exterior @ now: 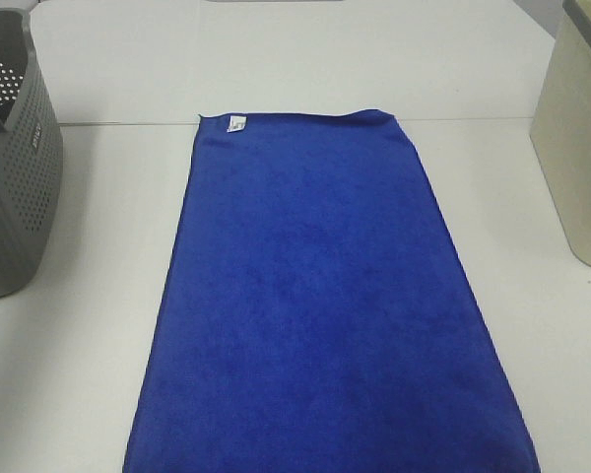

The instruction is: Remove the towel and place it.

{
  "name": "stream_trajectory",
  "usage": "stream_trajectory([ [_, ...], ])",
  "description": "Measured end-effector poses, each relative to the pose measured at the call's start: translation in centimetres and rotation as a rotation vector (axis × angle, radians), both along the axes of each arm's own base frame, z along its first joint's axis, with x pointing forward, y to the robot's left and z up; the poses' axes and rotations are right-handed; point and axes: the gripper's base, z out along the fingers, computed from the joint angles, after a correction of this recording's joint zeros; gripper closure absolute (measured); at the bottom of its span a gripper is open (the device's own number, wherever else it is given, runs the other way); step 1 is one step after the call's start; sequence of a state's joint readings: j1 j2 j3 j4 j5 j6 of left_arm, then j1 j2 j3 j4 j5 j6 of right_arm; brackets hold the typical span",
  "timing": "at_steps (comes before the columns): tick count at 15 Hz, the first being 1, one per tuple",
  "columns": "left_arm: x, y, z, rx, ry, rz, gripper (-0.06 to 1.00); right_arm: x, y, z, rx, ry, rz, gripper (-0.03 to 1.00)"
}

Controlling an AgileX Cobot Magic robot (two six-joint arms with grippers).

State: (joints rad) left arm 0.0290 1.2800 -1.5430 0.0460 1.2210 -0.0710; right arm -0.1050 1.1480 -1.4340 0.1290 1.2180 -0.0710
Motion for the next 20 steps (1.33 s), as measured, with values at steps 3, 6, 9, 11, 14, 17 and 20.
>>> stream_trajectory([
  [3, -5.2, -0.2, -1.2, -0.005, -0.002, -0.002, 0.22, -6.4, 0.7, -1.7, -0.002, -0.038, 0.001, 0.20],
  [6, -9.0, -0.2, -2.3, 0.007, -0.022, 0.003, 0.22, -12.2, 1.2, -4.2, -0.016, -0.094, -0.011, 0.20],
  [9, -12.3, 0.0, -4.3, 0.042, -0.020, 0.016, 0.22, -15.7, 1.4, -7.0, -0.030, -0.128, -0.027, 0.20],
  [11, -14.2, 0.4, -5.2, 0.093, -0.032, 0.036, 0.22, -17.2, 1.5, -8.1, -0.047, -0.154, -0.022, 0.20],
  [14, -17.4, 1.3, -7.8, 0.162, -0.053, 0.125, 0.22, -19.1, 1.6, -9.3, -0.105, -0.230, 0.021, 0.20],
  [17, -19.9, 1.7, -9.9, 0.159, -0.171, 0.204, 0.22, -19.4, 1.8, -9.2, -0.132, -0.314, 0.054, 0.20],
  [20, -23.3, 1.4, -11.5, 0.171, -0.278, 0.168, 0.22, -20.4, 2.6, -10.1, -0.082, -0.362, 0.180, 0.20],
])
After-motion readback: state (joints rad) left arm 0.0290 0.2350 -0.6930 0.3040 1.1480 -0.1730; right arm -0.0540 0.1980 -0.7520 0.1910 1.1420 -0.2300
